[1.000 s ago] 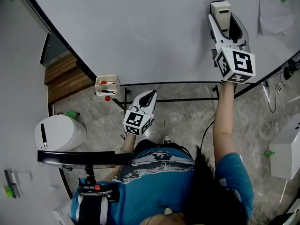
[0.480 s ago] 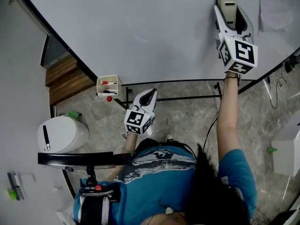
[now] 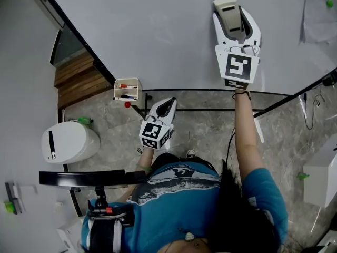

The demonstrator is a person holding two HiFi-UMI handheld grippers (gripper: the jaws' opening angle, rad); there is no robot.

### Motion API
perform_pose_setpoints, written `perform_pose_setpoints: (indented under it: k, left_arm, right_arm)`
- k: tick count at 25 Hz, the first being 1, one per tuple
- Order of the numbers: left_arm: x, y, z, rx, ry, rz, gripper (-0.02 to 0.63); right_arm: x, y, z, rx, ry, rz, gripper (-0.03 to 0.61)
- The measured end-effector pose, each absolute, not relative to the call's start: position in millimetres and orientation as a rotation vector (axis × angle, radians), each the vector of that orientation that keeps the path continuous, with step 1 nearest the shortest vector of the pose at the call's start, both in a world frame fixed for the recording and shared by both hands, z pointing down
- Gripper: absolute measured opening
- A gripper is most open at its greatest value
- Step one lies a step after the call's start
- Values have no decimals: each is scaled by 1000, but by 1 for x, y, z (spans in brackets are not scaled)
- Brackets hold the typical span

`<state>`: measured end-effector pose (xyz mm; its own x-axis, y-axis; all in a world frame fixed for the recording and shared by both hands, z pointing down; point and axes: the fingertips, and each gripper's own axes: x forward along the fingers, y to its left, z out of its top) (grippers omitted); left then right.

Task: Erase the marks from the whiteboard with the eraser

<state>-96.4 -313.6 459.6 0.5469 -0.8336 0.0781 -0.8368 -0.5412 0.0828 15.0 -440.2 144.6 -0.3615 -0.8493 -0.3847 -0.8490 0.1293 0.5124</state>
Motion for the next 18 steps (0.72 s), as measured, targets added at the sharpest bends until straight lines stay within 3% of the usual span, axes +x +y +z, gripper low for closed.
perform_pose_setpoints:
  k: [11,18]
  left_arm:
    - [-133,-304,464,2608,-1523,35,6]
    - [-157,-303,472,2569,-1567,36,6]
  right_arm:
    - [-131,-425,237,1408,-2333,-1099,262]
    - [-182,-425,288,1258,-2312,-1114,262]
